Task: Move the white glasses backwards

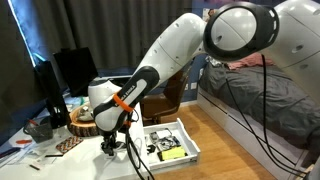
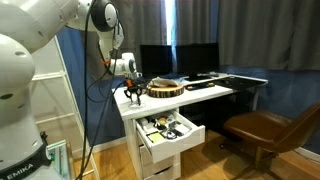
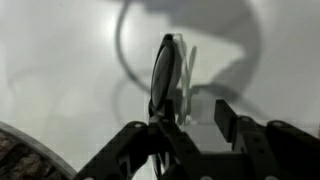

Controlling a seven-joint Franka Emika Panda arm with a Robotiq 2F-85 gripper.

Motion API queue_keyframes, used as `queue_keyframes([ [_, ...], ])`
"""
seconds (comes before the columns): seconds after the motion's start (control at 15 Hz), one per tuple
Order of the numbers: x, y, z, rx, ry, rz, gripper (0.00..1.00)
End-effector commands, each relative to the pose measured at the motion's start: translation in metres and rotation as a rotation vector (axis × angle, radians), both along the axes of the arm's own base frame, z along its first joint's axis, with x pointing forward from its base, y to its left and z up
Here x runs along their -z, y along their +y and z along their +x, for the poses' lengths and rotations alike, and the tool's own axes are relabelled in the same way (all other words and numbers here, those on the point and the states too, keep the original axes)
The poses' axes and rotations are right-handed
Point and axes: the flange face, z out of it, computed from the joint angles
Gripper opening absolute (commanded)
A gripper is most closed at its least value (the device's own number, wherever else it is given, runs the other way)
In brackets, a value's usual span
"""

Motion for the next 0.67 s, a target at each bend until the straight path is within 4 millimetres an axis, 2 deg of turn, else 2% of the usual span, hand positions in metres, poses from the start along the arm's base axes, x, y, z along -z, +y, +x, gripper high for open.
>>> queue_keyframes([
  [0.0,0.0042,0.0090,0.0074,-0.026,-0.050,-0.023,0.46],
  [0.07,0.0046,0.0094,0.0084,-0.028,-0.056,-0.023,0.40],
  [0.2,0.0054,0.0098,0.0103,-0.030,-0.066,-0.026,0.16],
  [0.27,0.0060,0.0097,0.0114,-0.030,-0.070,-0.027,0.14],
  [0.4,0.0070,0.0089,0.0129,-0.027,-0.072,-0.025,0.01],
  [0.6,0.0071,0.0072,0.0135,-0.017,-0.068,-0.013,0.00],
])
